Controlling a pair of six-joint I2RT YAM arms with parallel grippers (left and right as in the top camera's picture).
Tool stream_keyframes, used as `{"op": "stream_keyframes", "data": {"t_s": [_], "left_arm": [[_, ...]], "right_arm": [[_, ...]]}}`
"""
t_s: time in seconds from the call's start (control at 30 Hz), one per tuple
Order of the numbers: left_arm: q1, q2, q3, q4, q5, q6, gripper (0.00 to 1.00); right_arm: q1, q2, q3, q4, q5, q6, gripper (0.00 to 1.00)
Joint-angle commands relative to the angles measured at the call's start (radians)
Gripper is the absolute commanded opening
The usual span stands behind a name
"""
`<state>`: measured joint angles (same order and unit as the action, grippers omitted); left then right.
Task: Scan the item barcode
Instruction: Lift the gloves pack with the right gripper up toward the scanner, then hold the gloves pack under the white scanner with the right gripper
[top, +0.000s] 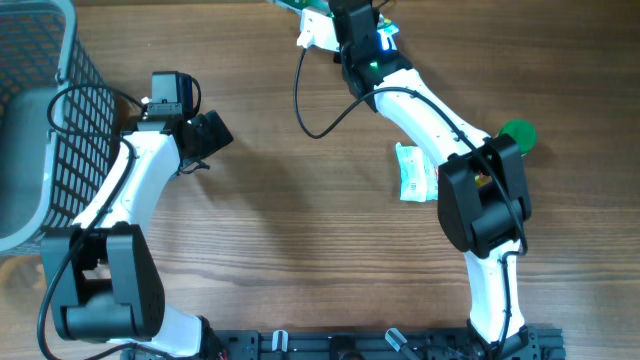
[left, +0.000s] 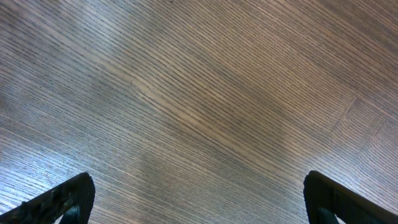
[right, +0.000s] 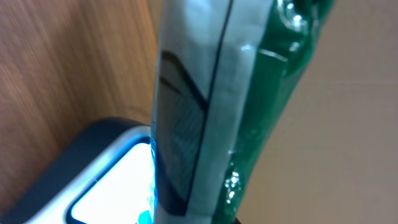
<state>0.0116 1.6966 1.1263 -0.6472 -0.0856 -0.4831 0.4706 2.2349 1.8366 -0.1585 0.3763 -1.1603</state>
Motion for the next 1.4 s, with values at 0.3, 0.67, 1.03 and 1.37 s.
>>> {"op": "stream_keyframes", "data": {"t_s": [0.3, 0.67, 1.03, 1.37], "left_arm": [[0.003, -0.006, -0.002, 0.001, -0.017, 0.012, 1.0], [0.003, -0.006, -0.002, 0.001, -0.017, 0.012, 1.0], [0.003, -0.006, -0.002, 0.0, -0.017, 0.012, 1.0], [0.003, -0.006, -0.002, 0.001, -0.017, 0.012, 1.0]], "right_arm": [[0.002, 0.017, 0.003, -0.074, -0.105, 0.097, 0.05], [-0.058, 0.017, 0.003, 0.003, -0.11, 0.111, 0.04], [-0.058, 0.017, 0.003, -0.156, -0.328, 0.33, 0.04], [-0.06, 0.017, 0.003, -0.179, -0.29, 0.454, 0.04]]}}
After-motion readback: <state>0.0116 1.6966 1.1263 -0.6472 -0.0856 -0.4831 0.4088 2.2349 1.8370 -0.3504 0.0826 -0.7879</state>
